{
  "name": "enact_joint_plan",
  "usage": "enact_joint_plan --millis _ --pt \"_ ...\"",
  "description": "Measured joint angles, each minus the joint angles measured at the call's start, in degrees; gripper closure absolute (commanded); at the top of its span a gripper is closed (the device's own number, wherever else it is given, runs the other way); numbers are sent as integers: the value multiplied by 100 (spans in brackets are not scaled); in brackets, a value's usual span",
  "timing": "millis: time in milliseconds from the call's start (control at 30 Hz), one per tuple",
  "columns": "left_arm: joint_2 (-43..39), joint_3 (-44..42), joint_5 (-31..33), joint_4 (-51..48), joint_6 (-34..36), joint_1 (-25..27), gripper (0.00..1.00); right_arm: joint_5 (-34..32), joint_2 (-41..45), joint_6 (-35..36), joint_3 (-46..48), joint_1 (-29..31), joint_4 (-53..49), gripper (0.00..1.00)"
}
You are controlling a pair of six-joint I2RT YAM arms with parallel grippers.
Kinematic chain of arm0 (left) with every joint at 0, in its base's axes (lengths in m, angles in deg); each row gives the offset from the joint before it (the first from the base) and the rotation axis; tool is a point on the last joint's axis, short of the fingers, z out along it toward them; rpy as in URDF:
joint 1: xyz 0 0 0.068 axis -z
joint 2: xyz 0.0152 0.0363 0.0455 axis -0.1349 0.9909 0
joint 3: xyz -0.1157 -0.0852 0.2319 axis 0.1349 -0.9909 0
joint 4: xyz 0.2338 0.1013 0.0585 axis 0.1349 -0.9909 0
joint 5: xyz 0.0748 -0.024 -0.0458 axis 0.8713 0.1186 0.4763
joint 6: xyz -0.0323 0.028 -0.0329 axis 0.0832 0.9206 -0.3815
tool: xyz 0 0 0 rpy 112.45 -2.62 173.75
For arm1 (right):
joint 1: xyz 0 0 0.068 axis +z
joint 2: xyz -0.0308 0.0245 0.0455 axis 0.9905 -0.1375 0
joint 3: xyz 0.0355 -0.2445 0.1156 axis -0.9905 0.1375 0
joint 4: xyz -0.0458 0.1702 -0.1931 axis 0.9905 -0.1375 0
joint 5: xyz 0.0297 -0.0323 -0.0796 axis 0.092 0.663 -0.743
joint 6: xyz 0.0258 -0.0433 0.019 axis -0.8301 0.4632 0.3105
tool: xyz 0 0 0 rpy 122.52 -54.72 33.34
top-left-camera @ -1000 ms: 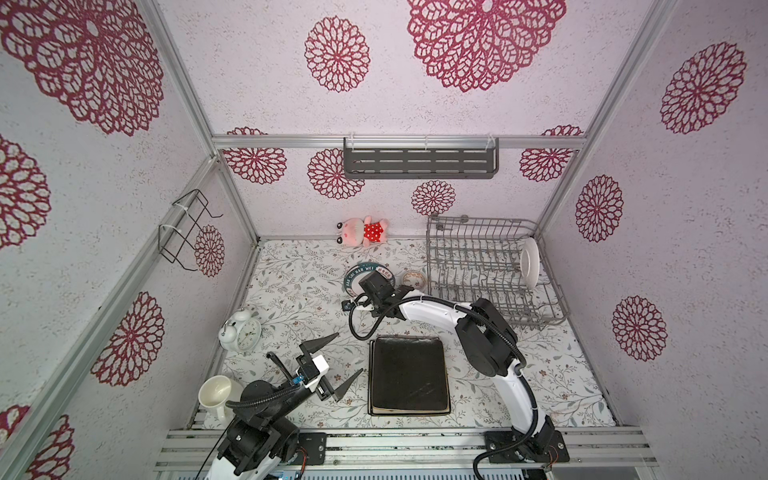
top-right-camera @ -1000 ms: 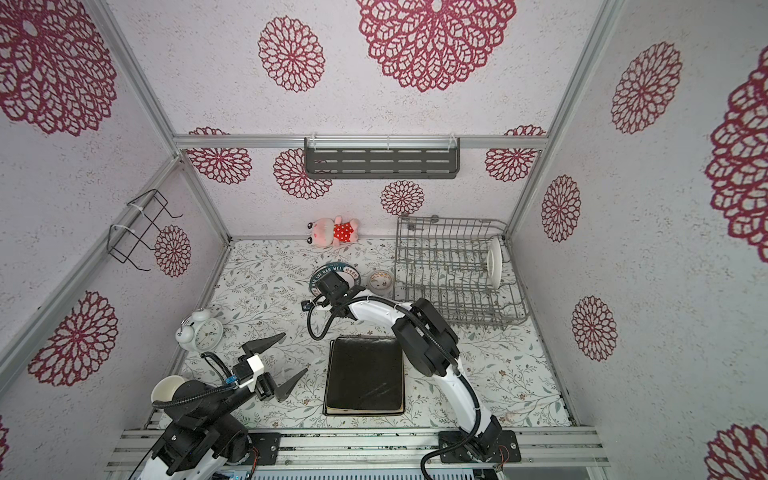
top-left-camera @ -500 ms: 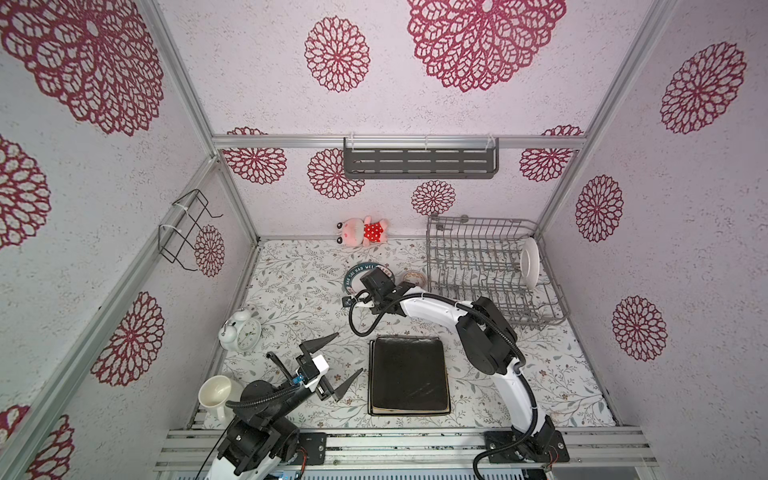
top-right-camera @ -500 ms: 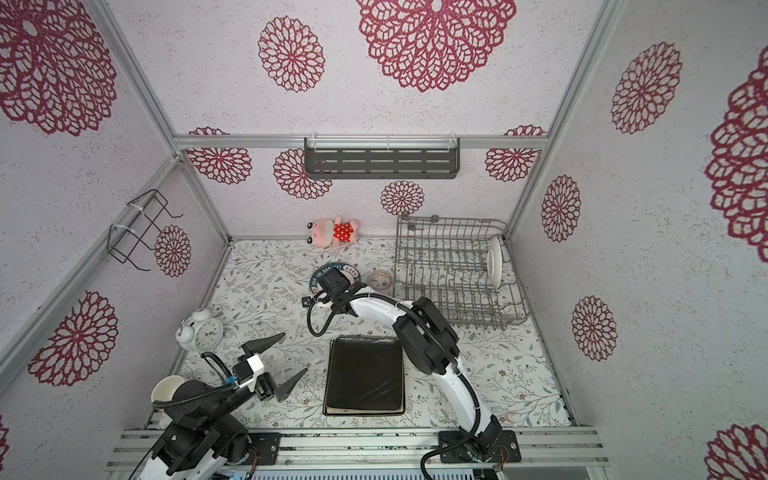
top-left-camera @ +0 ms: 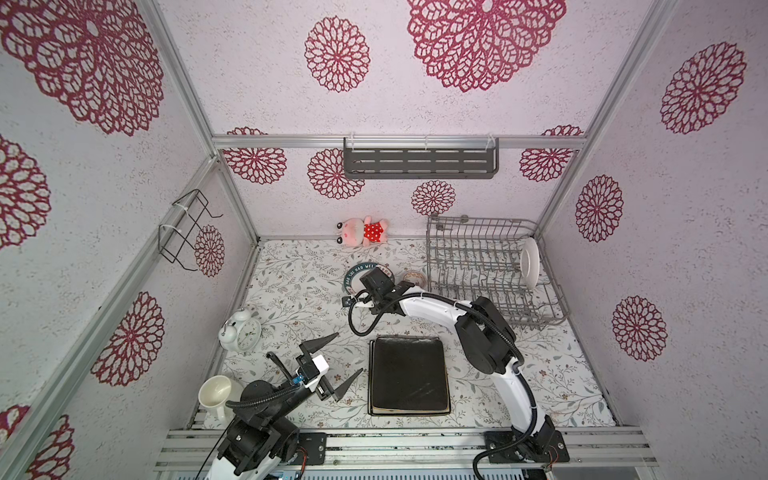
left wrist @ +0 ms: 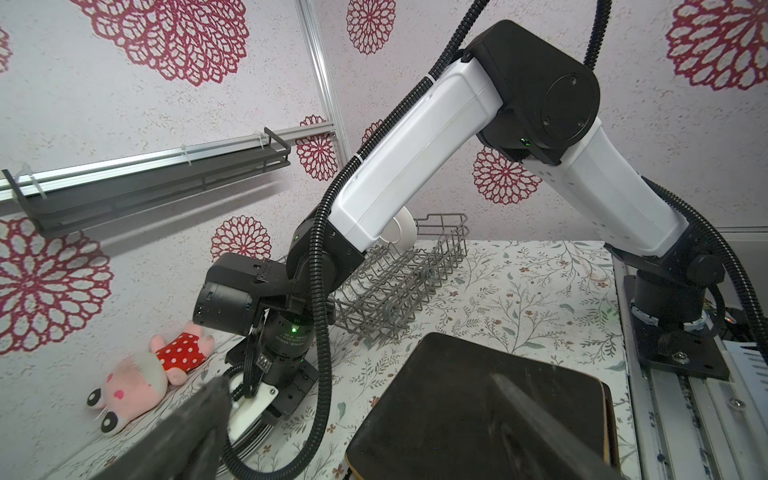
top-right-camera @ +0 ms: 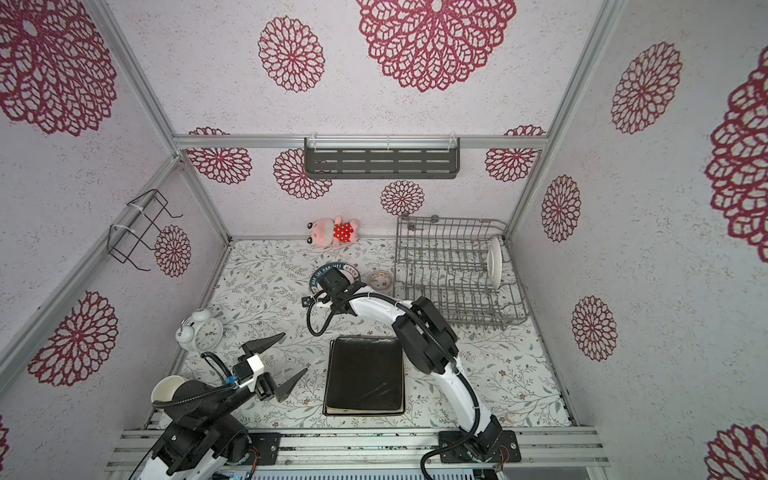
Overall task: Unload the plates from the dish rack
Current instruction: 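Lower the plate onto the plate stack with the right gripper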
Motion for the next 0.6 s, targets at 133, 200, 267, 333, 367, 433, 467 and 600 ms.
enact_joint_plan --millis 133,200,267,333,367,433,467,600 --pt "0 0 0 0 0 0 3 59 -31 -48 -160 -9 -199 60" --pt "0 0 0 0 0 0 3 92 -59 -94 -271 -11 -332 60" --pt "0 0 0 0 0 0 3 160 -70 -153 -354 -13 -448 60" --pt "0 0 -4 0 -2 0 3 190 -70 -210 -380 -13 -498 59" --pt "0 0 -4 0 0 0 3 212 -72 -243 -387 -15 -527 59" --pt "0 0 -7 0 0 -2 3 232 -72 -289 -387 -20 -579 59" --pt "0 0 -9 0 -2 -4 3 243 -72 -302 -387 -22 -608 59" --pt "0 0 -20 -4 0 -9 3 313 -79 -365 -402 -46 -713 59"
